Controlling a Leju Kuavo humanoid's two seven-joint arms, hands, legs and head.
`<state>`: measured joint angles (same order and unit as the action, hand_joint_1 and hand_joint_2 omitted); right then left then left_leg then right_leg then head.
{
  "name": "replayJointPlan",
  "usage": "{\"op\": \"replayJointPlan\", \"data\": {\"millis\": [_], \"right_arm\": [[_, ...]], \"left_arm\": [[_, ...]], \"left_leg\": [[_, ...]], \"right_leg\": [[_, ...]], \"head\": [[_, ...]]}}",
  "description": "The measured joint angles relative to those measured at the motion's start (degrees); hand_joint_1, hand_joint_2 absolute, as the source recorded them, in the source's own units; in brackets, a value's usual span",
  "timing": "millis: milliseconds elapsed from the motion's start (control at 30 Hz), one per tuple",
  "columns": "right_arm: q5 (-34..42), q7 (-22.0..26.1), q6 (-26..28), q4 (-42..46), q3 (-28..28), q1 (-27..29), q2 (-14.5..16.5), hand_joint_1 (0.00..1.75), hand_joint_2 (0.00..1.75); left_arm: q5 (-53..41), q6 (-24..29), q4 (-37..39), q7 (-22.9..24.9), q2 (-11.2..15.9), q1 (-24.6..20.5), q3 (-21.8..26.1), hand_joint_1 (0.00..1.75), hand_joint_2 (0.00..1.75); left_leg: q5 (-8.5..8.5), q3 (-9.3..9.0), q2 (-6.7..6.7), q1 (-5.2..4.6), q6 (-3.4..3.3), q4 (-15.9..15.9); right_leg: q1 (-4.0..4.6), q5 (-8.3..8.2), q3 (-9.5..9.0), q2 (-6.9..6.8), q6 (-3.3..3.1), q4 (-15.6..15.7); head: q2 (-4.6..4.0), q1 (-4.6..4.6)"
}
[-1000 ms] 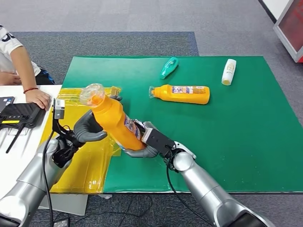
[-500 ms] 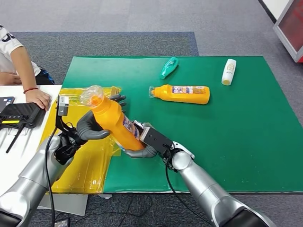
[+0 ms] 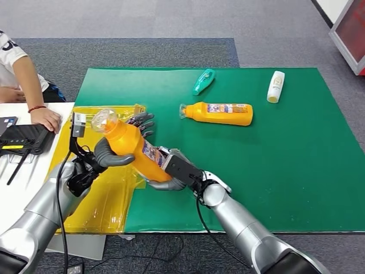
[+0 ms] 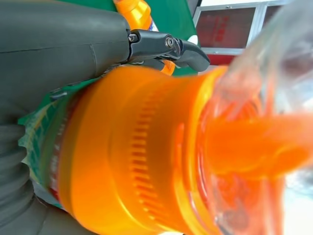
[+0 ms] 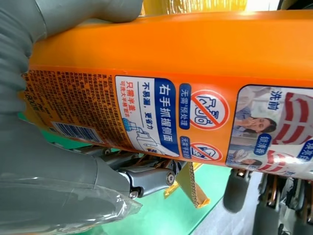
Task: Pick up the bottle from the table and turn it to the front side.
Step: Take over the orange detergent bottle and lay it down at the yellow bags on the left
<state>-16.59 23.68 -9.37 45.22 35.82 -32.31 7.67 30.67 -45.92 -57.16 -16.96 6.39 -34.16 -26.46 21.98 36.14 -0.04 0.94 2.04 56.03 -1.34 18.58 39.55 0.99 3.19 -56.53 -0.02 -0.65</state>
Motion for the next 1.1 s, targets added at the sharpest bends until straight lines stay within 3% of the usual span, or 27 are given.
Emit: {"op": "replayJointPlan", "data": {"millis": [667,1100], "right_arm": [[1.3,0.0,-2.0,0.1,-0.1,-0.3,1.0,1.74,1.75],[-1.7,-1.3,1.6,-0.3,0.4,-0.1,1.8,1.75,1.75]], "left_arm": [[-0.4,-0.4,2.0,-0.8,-1.6,-0.3,-0.3,0.0,1.75],[-1.4,0.7,2.3,-0.7,-1.6,-0.3,-0.3,0.0,1.75]], "left_leg": [[-0.01,0.01,0.0,0.0,0.0,0.0],[-0.01,0.02,0.0,0.0,0.01,0.0]], "right_leg": [[0.0,-0.01,0.01,0.0,0.0,0.0],[0.0,-0.01,0.02,0.0,-0.01,0.0]], "head": [[0.0,0.0],[0.0,-0.01]]}}
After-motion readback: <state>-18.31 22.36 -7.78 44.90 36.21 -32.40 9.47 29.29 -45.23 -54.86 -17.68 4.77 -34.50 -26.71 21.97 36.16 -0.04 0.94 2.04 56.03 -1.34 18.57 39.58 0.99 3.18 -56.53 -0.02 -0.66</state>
